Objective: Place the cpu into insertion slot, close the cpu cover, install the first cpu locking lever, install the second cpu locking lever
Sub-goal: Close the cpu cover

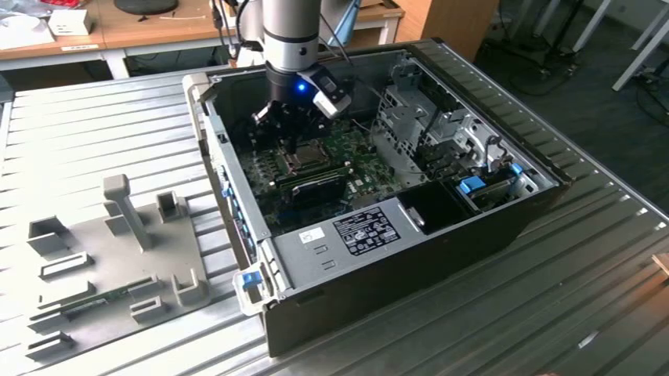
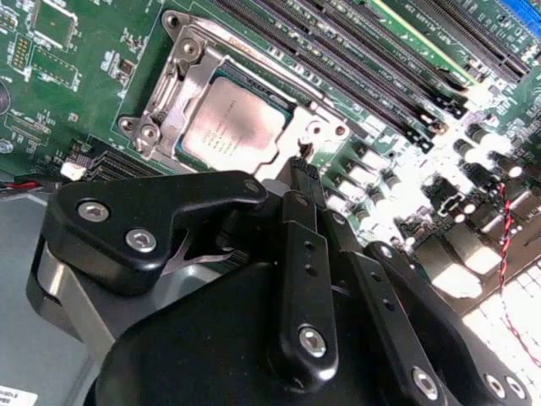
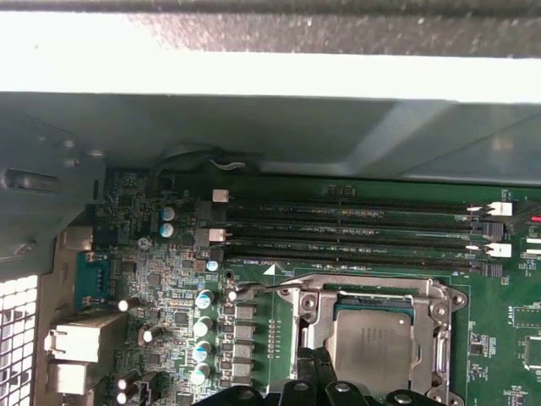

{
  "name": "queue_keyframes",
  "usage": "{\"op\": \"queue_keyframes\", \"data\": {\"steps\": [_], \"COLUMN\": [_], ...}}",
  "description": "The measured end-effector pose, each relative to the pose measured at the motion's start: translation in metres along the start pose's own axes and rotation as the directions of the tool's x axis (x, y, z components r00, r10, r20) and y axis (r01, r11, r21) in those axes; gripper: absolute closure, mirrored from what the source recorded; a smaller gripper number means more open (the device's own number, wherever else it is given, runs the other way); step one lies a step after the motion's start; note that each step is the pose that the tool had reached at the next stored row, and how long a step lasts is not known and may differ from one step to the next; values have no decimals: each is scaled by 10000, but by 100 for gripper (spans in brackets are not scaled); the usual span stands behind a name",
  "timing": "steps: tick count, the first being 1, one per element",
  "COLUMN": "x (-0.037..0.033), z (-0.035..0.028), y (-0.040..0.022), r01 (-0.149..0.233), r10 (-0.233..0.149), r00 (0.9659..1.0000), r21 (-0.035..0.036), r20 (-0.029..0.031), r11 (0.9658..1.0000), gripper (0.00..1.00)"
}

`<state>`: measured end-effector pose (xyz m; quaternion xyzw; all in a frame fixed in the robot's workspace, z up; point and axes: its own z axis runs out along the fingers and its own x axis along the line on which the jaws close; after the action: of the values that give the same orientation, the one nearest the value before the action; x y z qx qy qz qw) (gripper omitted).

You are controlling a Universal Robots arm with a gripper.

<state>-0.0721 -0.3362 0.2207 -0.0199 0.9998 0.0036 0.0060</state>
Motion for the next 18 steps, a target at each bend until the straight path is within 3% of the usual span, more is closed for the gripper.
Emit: {"op": "queue_keyframes", "data": {"steps": [3,5,9,18], "x": [-1,-3,-49,-233], "z": [1,2,2,4], "y": [1,1,-1,-9], "r01": [1,2,0,1], "r10": [-1,-2,0,0], "r00": [9999,9999,9999,9999], "r21": [-10,-11,-9,-9], "r20": [118,154,154,153], "r11": [10000,10000,10000,10000], "gripper": [90,90,90,90]}}
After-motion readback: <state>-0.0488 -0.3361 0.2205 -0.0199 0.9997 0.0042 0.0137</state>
